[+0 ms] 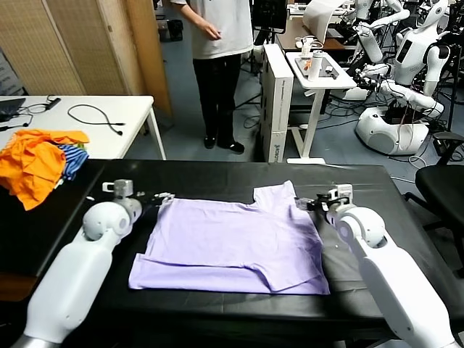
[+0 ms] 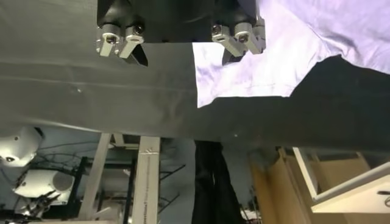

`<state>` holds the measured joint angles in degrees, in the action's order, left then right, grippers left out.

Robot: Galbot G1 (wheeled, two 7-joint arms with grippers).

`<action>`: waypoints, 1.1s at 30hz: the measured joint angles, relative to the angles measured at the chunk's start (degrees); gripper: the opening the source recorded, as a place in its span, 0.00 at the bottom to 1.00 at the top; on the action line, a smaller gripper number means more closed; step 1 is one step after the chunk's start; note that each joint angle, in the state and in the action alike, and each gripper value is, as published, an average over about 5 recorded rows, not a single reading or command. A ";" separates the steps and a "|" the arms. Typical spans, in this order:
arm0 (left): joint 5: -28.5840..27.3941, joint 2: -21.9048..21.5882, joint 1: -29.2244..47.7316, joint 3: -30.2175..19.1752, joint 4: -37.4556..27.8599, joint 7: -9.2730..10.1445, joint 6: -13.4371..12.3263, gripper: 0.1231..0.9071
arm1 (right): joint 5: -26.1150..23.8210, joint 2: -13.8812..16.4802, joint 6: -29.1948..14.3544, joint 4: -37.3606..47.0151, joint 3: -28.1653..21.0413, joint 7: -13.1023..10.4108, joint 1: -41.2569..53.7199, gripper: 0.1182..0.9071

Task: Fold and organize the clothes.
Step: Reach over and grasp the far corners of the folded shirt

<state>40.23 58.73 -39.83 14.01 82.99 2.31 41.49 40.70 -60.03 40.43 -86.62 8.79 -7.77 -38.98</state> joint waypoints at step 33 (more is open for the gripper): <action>3.57 -0.72 -1.94 0.28 0.65 -0.05 0.77 0.43 | -1.74 -1.61 1.32 4.98 -3.41 2.01 2.67 0.43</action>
<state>43.80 58.01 -41.77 14.30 83.64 2.26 42.26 38.95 -61.64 41.75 -81.64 5.37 -5.77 -36.31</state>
